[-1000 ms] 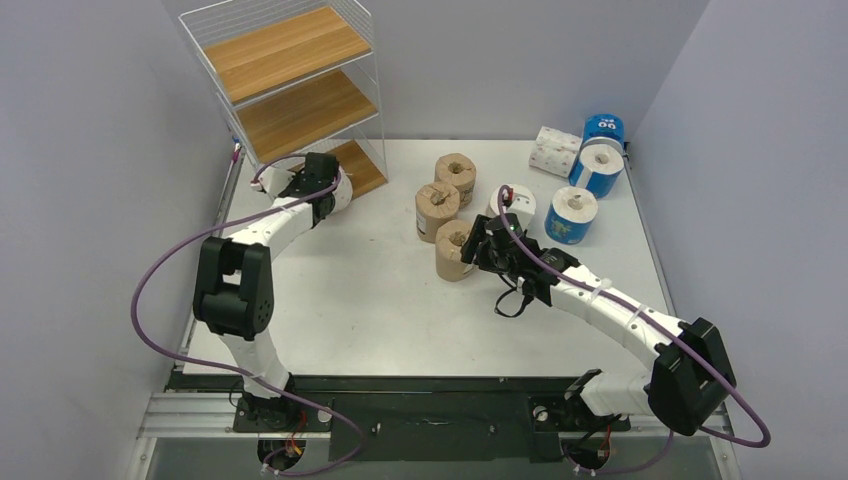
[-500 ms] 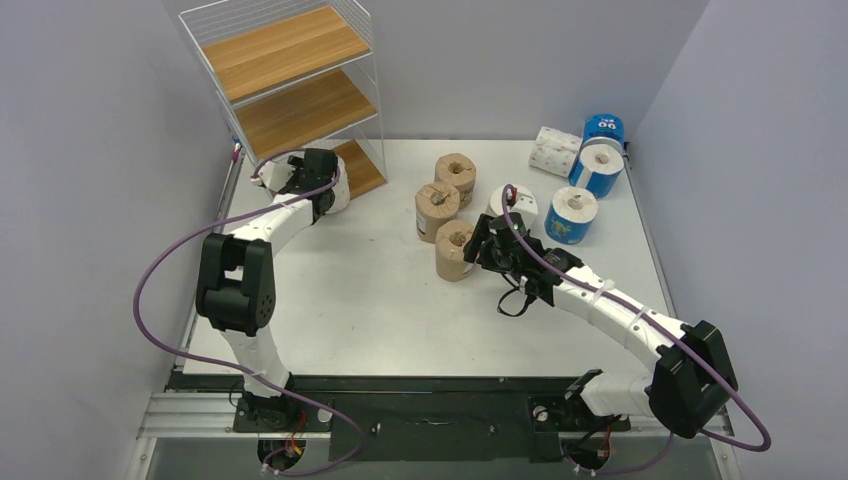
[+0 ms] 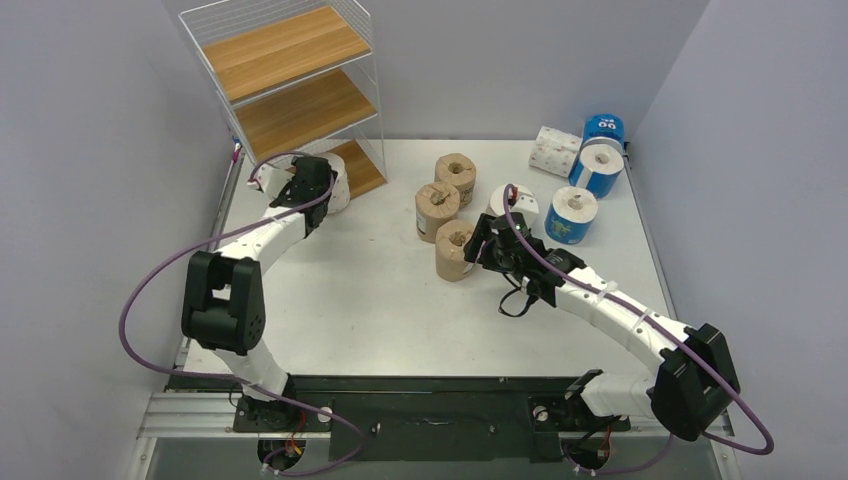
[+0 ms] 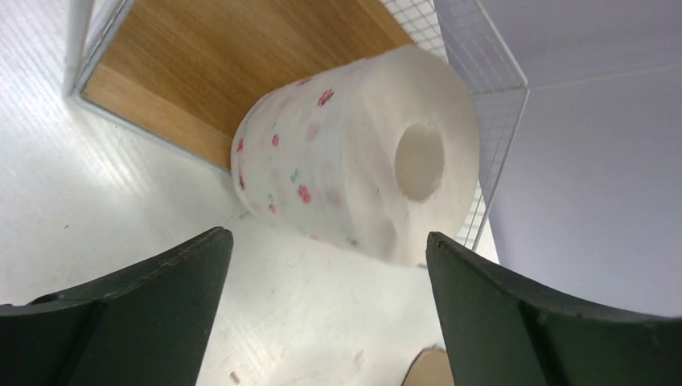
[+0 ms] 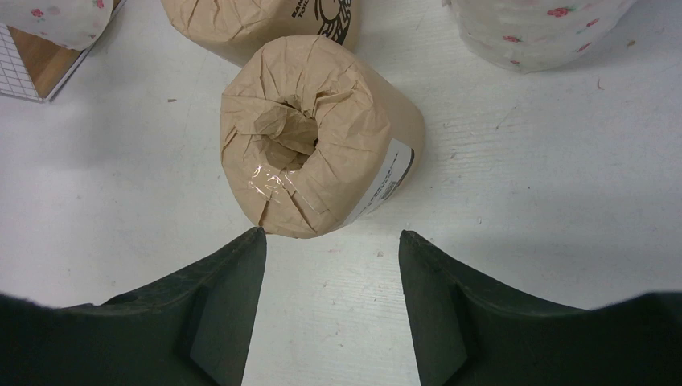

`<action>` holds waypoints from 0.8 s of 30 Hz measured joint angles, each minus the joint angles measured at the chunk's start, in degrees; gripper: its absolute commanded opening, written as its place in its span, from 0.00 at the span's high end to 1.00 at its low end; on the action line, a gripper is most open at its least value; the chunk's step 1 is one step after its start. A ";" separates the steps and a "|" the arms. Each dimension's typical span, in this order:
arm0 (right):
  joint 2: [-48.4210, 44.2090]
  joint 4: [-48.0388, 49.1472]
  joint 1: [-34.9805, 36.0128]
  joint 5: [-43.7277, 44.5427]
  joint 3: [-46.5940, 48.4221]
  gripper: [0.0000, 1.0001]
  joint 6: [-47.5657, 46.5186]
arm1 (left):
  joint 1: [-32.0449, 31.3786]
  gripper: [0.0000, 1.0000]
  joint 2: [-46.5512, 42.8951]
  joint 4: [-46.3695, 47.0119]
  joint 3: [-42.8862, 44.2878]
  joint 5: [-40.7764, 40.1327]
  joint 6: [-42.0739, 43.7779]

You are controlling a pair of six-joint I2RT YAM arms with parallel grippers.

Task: Place and organize the paper towels onto the shelf
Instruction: Place the paper towel on the shelf.

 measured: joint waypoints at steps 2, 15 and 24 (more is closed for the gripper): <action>-0.13 -0.17 0.00 0.00 0.04 0.42 -0.57 | 0.00 0.05 -2.86 -0.11 -2.58 1.88 0.72; -0.15 7.39 4.50 -1.99 2.62 0.41 -4.26 | -0.70 0.01 -34.99 -5.84 -18.18 5.25 10.93; 14.36 22.91 13.88 -0.26 11.87 0.16 -10.40 | 5.75 0.04 -51.21 -17.29 -22.60 5.31 17.49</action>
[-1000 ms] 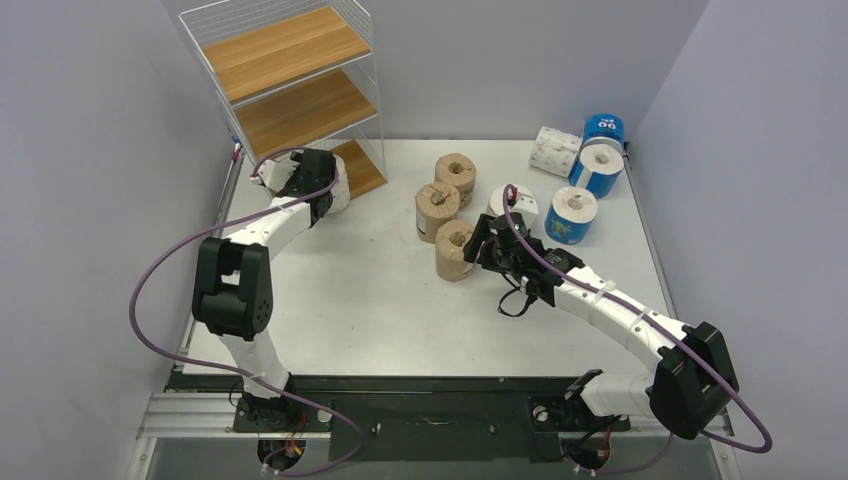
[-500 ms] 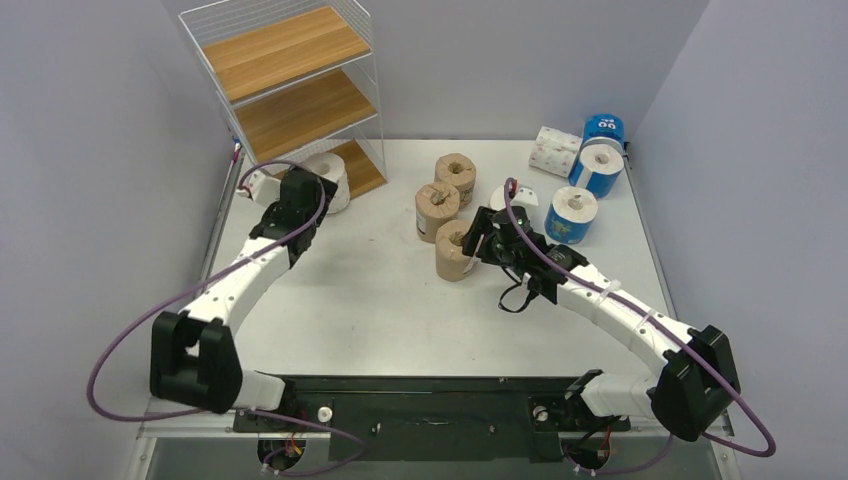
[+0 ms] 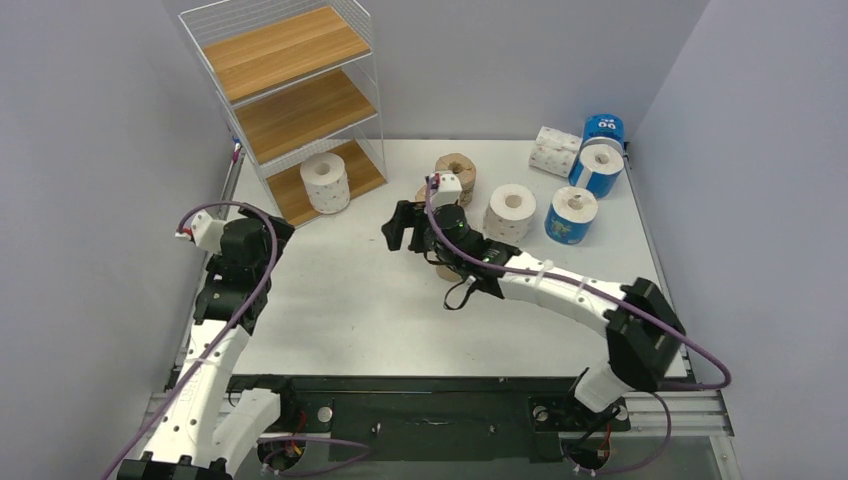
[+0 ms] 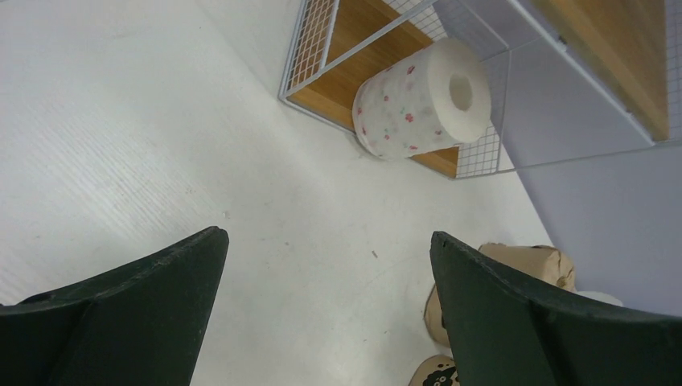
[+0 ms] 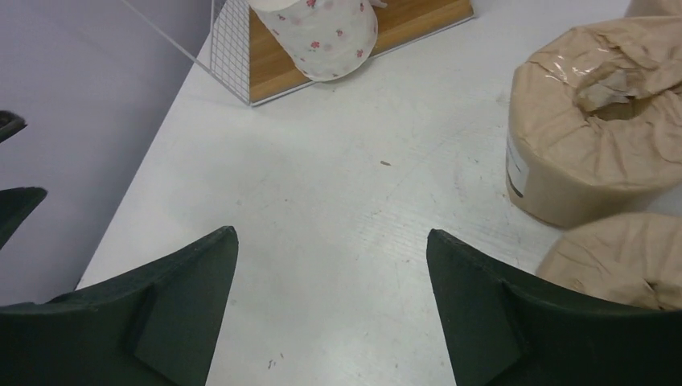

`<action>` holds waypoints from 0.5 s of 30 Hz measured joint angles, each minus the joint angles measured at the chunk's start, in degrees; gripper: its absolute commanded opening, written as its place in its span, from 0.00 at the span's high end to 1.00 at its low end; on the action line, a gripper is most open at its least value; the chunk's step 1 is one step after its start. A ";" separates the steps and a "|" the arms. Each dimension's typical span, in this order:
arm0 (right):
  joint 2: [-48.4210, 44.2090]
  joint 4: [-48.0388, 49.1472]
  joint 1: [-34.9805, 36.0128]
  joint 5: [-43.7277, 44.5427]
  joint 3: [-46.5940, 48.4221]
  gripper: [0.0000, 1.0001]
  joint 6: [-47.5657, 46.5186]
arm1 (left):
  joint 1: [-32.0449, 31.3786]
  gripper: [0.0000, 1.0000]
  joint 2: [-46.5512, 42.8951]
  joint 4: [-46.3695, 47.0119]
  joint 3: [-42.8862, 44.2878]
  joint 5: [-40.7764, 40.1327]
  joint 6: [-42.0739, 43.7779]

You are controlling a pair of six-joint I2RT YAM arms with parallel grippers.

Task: Place and organize the paper towels onto the shelf
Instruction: Place the paper towel on the shelf, then adjust the paper towel on the shelf.

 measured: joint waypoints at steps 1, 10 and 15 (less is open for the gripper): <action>2.08 1.70 -0.02 -0.26 0.50 0.16 -0.22 | 0.02 0.04 -0.48 -0.94 -0.35 0.24 0.39; 28.09 9.07 -4.92 -12.59 18.29 0.18 5.68 | 0.04 0.04 -1.55 -6.93 -3.15 3.50 0.98; 39.56 10.71 -7.28 -15.69 27.78 0.20 9.27 | 0.33 0.04 -1.40 -8.92 -4.13 4.57 1.25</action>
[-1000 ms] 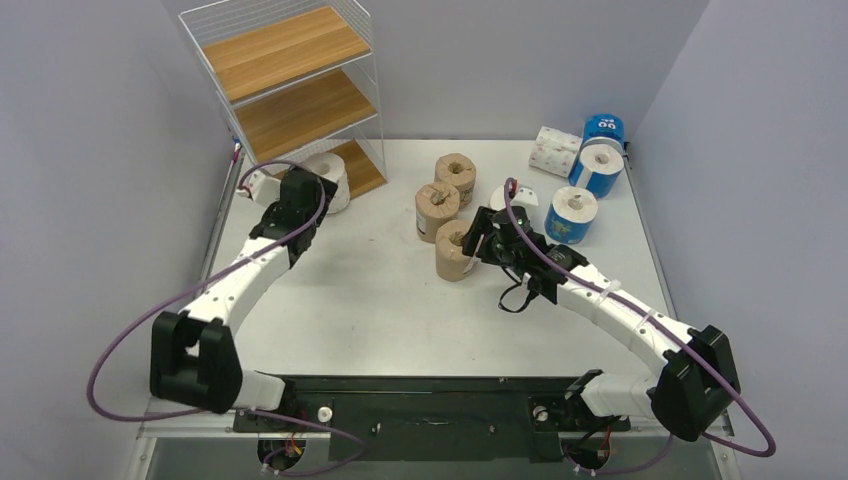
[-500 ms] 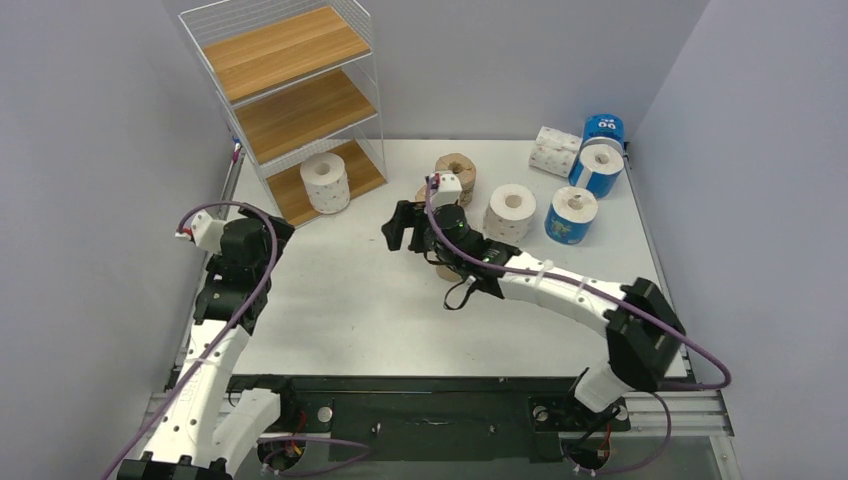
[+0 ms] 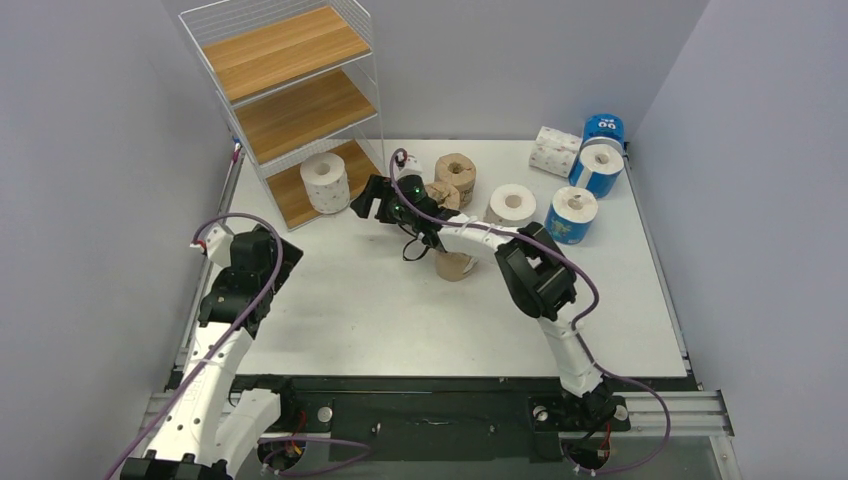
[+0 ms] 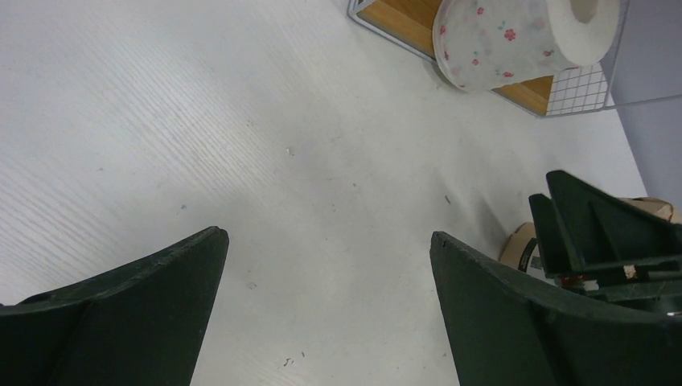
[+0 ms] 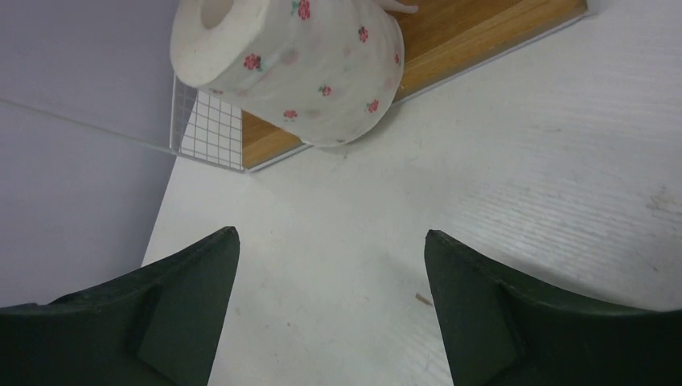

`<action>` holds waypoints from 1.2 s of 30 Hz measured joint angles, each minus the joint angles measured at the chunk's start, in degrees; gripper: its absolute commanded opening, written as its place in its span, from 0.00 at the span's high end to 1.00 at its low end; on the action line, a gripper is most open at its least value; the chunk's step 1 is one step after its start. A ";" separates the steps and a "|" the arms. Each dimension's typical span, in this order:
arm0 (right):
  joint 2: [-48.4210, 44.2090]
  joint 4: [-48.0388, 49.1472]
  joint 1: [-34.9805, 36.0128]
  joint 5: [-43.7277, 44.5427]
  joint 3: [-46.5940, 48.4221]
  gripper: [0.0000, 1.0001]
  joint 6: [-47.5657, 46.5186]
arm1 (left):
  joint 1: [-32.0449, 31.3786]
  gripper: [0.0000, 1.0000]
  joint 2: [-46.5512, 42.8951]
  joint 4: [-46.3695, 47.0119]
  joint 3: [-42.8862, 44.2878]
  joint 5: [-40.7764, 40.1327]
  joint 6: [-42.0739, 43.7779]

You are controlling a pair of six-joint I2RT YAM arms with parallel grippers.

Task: Place and organize the paper towels onto the shelf
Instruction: Adjust the paper towel on the shelf.

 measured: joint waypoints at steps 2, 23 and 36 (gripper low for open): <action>3.28 0.07 -0.24 -0.59 3.87 0.23 1.05 | 0.20 0.04 0.17 -0.85 -0.17 0.13 0.28; 23.37 -1.31 -0.63 -1.18 33.68 0.36 13.09 | 2.29 0.03 2.91 -2.34 -0.35 1.77 0.39; 27.78 -2.69 0.24 -4.57 42.62 0.36 16.72 | 2.29 0.03 3.08 -1.16 -2.14 4.66 0.39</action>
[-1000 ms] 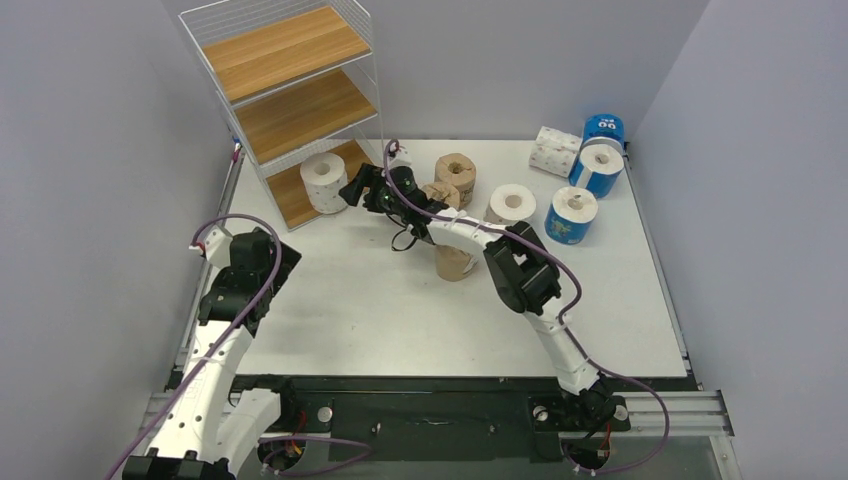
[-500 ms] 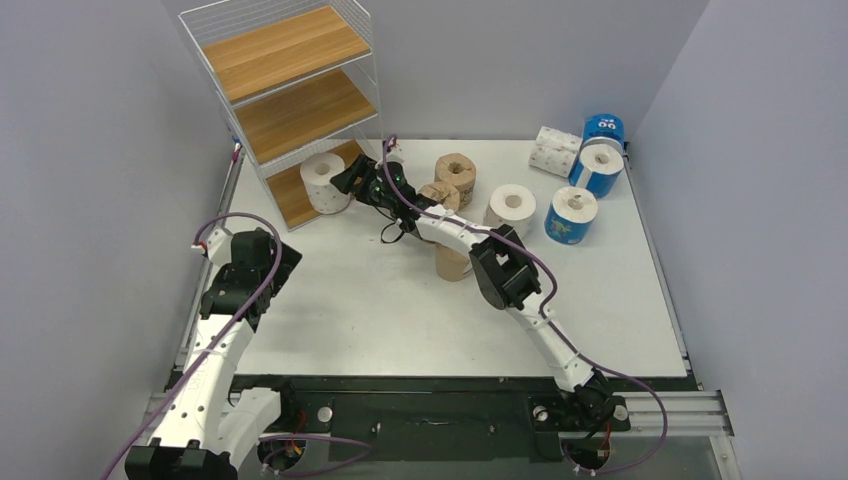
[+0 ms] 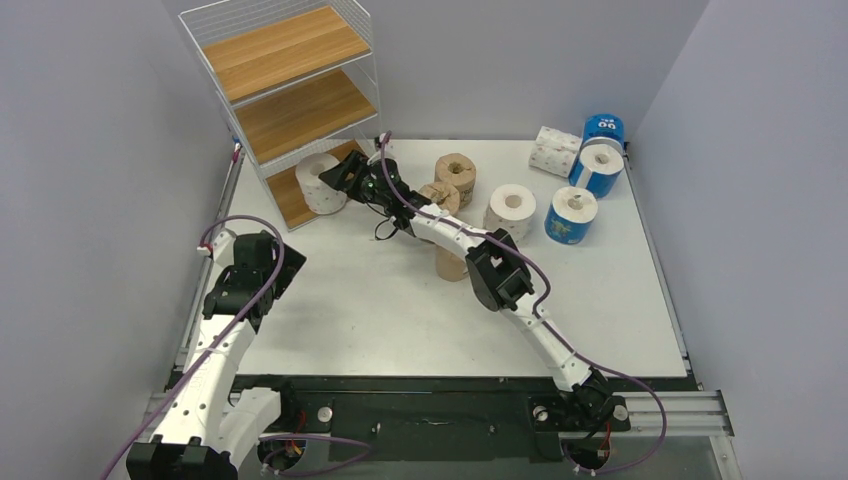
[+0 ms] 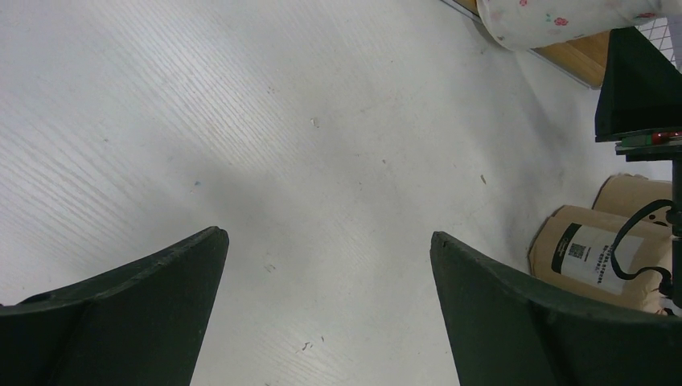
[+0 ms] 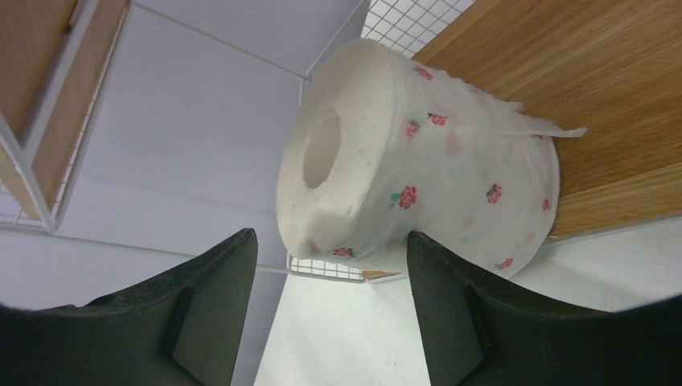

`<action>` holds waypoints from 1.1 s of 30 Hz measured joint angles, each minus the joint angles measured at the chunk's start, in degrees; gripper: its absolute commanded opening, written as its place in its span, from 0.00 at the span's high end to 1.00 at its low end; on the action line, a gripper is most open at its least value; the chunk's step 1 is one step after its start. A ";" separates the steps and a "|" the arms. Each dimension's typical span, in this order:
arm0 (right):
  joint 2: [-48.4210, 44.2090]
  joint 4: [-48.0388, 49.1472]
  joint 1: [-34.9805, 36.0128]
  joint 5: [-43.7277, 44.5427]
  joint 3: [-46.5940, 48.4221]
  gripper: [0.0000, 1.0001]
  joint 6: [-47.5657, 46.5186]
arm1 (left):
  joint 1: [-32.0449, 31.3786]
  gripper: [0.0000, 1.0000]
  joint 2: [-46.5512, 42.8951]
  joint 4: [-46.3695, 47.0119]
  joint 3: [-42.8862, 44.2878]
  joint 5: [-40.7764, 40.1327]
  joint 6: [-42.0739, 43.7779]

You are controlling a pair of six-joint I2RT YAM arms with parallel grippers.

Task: Place and organize the paper towels onto the shelf
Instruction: Adjust the paper towel on the shelf.

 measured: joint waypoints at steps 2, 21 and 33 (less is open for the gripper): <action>0.00 0.59 0.04 -0.63 -0.11 0.34 0.26 | 0.00 0.03 -0.02 0.26 0.00 0.00 0.02; -51.39 12.46 -7.19 0.83 -62.31 0.25 -3.52 | -11.76 0.04 8.79 23.63 0.09 -0.96 14.51; -80.35 6.88 -5.64 3.65 -88.63 0.25 -10.67 | -15.98 0.04 31.76 45.18 2.82 -12.07 26.69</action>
